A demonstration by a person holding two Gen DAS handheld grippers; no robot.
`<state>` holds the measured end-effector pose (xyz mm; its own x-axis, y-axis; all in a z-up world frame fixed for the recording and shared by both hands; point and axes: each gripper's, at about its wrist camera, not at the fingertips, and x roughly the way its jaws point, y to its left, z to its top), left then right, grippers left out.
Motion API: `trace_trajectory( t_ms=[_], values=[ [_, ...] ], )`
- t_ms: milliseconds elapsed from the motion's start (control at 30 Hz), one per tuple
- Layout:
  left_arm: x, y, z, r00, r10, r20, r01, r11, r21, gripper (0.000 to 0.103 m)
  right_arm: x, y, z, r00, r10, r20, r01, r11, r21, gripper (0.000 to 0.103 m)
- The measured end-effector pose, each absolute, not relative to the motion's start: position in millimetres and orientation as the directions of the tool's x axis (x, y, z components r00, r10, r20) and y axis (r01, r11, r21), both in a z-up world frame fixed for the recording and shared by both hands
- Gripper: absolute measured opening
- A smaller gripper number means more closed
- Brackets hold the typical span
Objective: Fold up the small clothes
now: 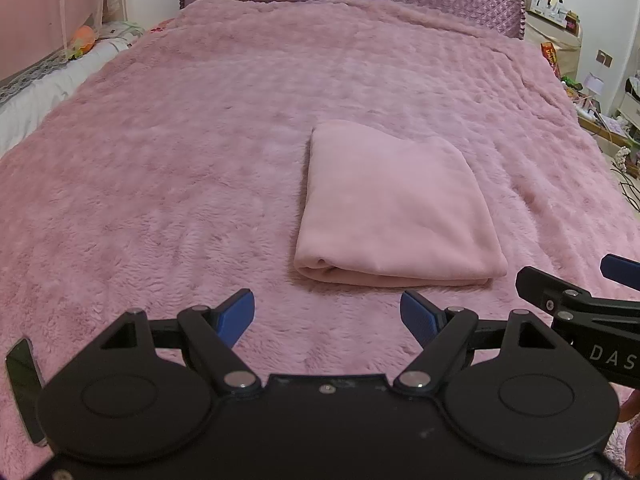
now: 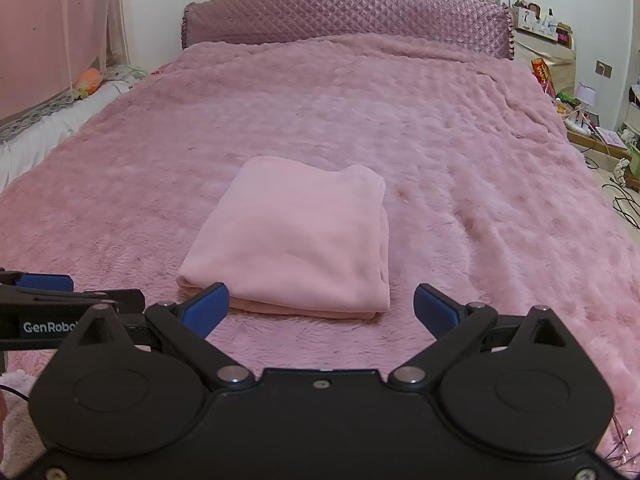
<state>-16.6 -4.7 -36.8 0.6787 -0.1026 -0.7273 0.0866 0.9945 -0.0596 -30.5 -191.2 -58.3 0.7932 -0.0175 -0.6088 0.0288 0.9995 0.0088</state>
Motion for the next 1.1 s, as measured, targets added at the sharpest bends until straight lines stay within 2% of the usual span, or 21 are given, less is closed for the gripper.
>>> trace_trajectory(
  t_ms=[1100],
  values=[
    [-11.2, -10.2, -41.6, 0.655, -0.084, -0.751, 0.072, 0.996, -0.048, 0.085, -31.0, -194.5, -63.6, 0.788, -0.021, -0.615, 0.032, 0.999, 0.007, 0.100]
  ],
)
